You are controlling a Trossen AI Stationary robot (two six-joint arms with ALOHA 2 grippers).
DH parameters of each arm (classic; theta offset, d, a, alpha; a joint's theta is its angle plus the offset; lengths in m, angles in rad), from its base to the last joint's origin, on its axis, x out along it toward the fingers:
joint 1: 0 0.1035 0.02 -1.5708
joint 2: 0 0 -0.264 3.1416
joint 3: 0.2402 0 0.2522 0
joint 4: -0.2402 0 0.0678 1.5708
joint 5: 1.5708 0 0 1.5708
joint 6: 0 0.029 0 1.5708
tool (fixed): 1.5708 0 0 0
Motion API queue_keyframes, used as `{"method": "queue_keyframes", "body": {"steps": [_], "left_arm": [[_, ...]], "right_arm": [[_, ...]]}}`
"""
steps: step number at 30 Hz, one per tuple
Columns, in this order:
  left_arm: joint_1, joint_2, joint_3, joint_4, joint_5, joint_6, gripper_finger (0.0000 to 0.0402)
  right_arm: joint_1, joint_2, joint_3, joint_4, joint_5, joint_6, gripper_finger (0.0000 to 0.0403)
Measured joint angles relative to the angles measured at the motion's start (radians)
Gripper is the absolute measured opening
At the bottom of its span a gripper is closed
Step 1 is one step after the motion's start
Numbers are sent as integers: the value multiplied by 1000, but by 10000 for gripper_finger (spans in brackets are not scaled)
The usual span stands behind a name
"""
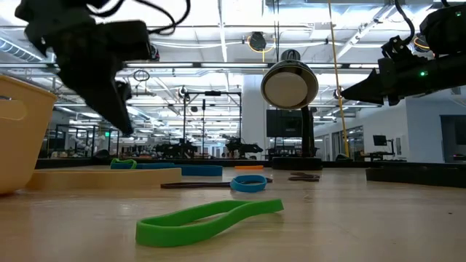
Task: Pick and place rubber bands into bin
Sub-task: Put the light brown rubberband into the yellow bin
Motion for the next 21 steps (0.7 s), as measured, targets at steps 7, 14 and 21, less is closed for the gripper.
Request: {"method": "queue_keyframes", "body": {"steps": [7,14,21], "left_arm": [[0,102,0,8,5,48,165],[-4,150,0,42,29,102,165],[-3,198,3,55,57,91,155]], "right_arm": [[0,0,0,0,0,0,130],[0,0,0,0,0,0,130],[0,0,0,0,0,0,130]]}}
